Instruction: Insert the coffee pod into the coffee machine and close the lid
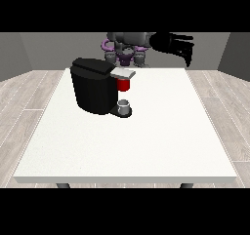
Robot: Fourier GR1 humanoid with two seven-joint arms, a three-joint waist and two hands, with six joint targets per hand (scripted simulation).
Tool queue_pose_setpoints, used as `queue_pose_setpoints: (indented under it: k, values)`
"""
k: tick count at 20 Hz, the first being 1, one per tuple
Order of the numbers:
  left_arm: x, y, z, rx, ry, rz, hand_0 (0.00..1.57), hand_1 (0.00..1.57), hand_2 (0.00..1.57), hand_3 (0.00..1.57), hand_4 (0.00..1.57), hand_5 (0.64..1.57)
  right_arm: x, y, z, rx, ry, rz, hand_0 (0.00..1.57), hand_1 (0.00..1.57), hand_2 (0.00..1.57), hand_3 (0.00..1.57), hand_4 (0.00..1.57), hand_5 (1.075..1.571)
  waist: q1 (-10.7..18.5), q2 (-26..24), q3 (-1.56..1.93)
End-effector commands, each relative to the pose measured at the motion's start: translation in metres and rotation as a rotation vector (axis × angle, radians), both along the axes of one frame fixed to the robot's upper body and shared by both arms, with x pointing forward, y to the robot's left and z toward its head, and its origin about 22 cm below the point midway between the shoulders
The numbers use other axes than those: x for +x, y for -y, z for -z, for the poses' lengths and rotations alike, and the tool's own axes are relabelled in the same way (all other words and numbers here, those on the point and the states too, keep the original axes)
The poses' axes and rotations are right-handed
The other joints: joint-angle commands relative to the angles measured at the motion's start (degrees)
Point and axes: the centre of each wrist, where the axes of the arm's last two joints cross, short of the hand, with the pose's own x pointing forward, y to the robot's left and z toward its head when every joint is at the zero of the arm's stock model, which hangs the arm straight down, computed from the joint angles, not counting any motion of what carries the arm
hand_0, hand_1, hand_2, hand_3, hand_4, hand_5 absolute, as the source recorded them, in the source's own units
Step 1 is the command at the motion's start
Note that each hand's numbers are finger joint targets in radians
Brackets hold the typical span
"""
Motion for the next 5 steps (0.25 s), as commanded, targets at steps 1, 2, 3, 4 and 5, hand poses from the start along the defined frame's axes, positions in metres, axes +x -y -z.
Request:
queue_pose_setpoints:
  k: [1,2,3,4,5]
  values:
    - [-0.003,-0.013,0.018,-0.016,-0.055,-0.058,0.0,0.0,0.0,0.0,0.27,1.571,-0.011,-0.025,0.023,0.018,0.016,-0.132,0.0,0.0,0.0,0.0,0.22,1.571,-4.56,-3.08,-0.01]
    - [-0.012,-0.004,0.021,-0.006,-0.113,-0.044,0.0,0.0,0.0,0.0,0.27,1.571,-0.011,-0.022,0.054,0.051,-0.036,-0.101,0.0,0.0,0.0,0.0,0.18,1.571,-3.18,-6.36,0.02]
    - [-0.01,-0.008,0.018,0.004,-0.063,-0.067,0.0,0.0,0.0,0.0,0.27,1.571,-0.009,-0.019,0.054,0.052,0.008,-0.122,0.0,0.0,0.0,0.0,0.19,1.571,-3.95,-3.11,0.01]
    - [-0.018,-0.031,0.05,-0.006,-0.118,-0.078,0.0,0.0,0.0,0.0,0.27,1.571,-0.02,-0.027,0.063,0.043,-0.053,-0.152,0.0,0.0,0.0,0.0,0.26,1.571,-5.57,-7.45,-0.03]
    - [-0.008,-0.022,0.042,-0.014,-0.119,-0.1,0.0,0.0,0.0,0.0,0.27,1.571,-0.027,-0.026,0.092,0.044,-0.079,-0.177,0.0,0.0,0.0,0.0,0.26,1.571,-6.11,-7.3,-0.01]
